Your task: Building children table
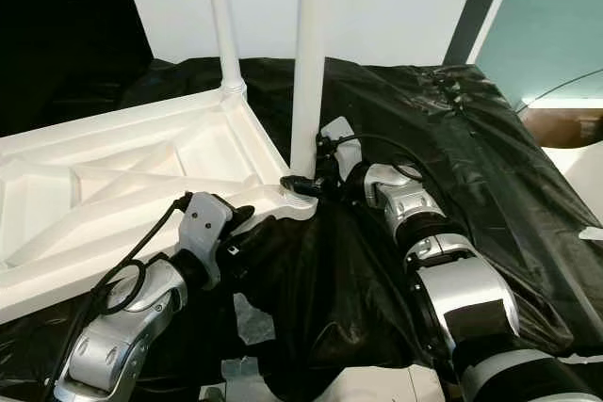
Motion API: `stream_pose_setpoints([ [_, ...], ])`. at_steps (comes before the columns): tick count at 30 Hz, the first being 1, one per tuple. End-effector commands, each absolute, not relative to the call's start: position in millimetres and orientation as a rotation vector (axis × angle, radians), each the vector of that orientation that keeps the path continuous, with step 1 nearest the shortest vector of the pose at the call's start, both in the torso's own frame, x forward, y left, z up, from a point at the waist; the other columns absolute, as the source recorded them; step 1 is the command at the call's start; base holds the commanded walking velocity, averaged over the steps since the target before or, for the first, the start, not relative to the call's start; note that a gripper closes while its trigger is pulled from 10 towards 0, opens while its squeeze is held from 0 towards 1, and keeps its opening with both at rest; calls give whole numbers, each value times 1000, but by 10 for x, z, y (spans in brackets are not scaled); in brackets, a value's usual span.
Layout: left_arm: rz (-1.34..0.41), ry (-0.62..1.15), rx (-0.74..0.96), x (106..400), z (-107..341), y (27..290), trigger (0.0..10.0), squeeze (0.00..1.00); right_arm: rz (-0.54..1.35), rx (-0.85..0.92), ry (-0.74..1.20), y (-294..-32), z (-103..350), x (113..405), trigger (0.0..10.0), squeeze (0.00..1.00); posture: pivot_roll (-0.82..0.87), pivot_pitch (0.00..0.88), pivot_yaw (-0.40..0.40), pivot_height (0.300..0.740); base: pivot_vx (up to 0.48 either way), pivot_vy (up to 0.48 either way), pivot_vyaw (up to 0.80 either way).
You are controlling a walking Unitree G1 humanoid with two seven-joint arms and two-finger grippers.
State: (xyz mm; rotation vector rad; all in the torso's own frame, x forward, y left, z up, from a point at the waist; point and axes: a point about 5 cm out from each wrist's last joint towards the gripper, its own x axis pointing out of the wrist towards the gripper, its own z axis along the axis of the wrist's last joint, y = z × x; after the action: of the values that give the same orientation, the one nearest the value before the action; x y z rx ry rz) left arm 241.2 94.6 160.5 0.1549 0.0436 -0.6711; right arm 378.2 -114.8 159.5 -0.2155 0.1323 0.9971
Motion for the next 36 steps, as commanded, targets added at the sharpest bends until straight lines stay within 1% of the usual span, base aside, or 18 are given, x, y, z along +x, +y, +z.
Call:
stream_pose_setpoints([
  [1,-656,44,163,2422,1587,933,10000,0,972,-203,184,-1227,1515,3775,6667,0,127,0,-64,740,0,0,0],
  [2,-657,43,163,2424,1589,931,10000,0,955,-178,187,-1232,1509,3780,10000,0,125,0,-64,740,0,0,0],
  [5,-658,42,163,2422,1590,931,10000,0,889,-177,196,-1233,1486,3798,10000,0,124,0,-66,740,0,0,0],
  [7,-660,43,162,2413,1584,925,10000,0,762,-164,200,-1210,1452,3835,10000,0,122,0,-69,740,0,0,0],
  [9,-660,43,162,2413,1584,925,10000,0,762,-164,200,-1210,1452,3835,10000,0,122,0,-69,740,0,0,0],
  [11,-660,43,159,2404,1583,915,10000,0,652,-123,215,-1180,1404,3855,10000,0,125,0,-76,740,0,0,0],
  [15,-660,43,157,2401,1582,911,10000,0,625,-117,216,-1156,1384,3853,10000,0,125,0,-76,740,0,0,0],
  [18,-657,47,148,2384,1571,902,10000,0,536,-77,205,-1013,1313,3817,10000,0,124,0,-89,740,0,0,0],
  [19,-657,47,148,2384,1571,902,10000,0,536,-77,205,-1013,1313,3817,10000,0,124,0,-89,740,0,0,0],
  [22,-653,46,144,2380,1567,897,10000,0,427,-41,182,-893,1285,3777,10000,0,127,0,-99,740,0,0,0],
  [25,-649,45,140,2380,1566,896,10000,0,385,-13,168,-815,1264,3736,10000,0,127,0,-99,740,0,0,0],
  [28,-648,49,134,2365,1555,881,10000,0,203,35,163,-809,1234,3712,10000,0,125,7,-105,740,0,0,0],
  [29,-648,50,133,2362,1552,878,10000,0,188,60,173,-761,1219,3691,10000,0,123,11,-104,740,0,0,0],
  [32,-647,50,131,2363,1553,868,10000,0,253,94,171,-620,1218,3642,10000,0,122,12,-104,740,0,0,0],
  [36,-646,50,131,2368,1553,868,10000,0,273,99,148,-609,1259,3627,10000,0,116,17,-106,740,0,0,0],
])
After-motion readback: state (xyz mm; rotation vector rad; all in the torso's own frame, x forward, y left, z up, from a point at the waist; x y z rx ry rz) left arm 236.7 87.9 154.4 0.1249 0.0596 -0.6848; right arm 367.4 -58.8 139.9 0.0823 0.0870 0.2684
